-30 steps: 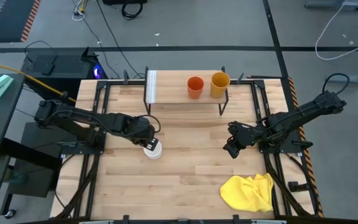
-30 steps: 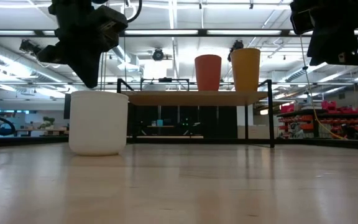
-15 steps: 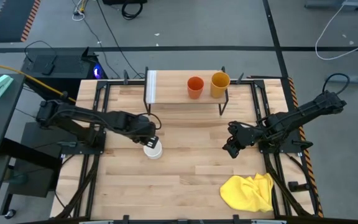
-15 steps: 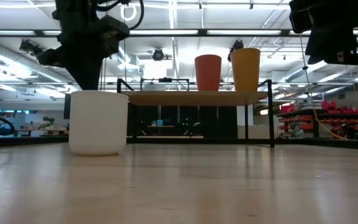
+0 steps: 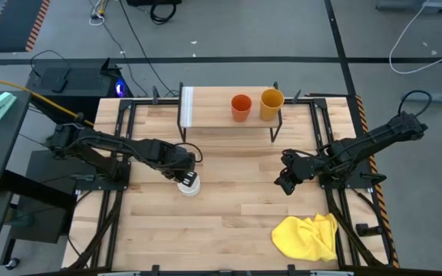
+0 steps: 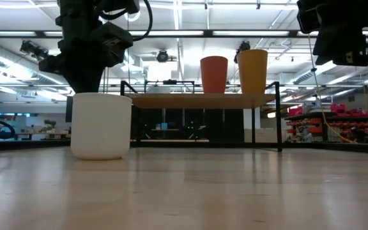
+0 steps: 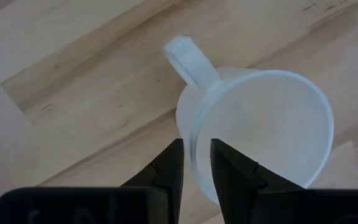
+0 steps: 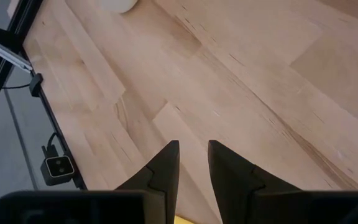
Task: Stack small to large cups/mugs on shelf
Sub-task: Put the white mug on the shelf
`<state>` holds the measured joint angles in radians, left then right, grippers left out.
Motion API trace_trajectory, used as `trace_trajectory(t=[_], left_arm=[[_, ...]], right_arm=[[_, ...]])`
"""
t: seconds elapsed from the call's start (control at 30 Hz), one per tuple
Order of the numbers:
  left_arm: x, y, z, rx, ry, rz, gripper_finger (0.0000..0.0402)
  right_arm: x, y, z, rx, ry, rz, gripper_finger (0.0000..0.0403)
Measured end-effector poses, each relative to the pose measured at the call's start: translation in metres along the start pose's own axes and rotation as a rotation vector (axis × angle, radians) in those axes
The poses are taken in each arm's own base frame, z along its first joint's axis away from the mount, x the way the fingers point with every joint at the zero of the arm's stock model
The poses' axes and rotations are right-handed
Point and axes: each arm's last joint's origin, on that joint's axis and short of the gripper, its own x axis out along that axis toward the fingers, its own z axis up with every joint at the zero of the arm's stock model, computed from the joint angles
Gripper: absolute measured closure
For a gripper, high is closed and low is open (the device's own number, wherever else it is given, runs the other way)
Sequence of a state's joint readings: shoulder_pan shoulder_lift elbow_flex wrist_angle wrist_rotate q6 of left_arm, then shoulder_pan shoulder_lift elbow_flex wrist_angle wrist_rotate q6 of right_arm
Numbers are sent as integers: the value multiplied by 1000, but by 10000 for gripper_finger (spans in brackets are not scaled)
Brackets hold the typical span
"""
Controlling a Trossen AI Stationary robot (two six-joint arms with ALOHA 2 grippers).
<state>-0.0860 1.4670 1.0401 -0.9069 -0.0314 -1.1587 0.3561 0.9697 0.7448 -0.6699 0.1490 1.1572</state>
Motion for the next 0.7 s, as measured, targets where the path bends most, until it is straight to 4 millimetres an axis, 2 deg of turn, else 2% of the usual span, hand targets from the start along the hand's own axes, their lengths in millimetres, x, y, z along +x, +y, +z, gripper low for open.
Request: trace_trajectory(t=[0.7], left_arm=[[8, -3, 1, -6, 16, 13, 327]], right_arm=[[0, 1, 1, 2, -20, 6, 310]])
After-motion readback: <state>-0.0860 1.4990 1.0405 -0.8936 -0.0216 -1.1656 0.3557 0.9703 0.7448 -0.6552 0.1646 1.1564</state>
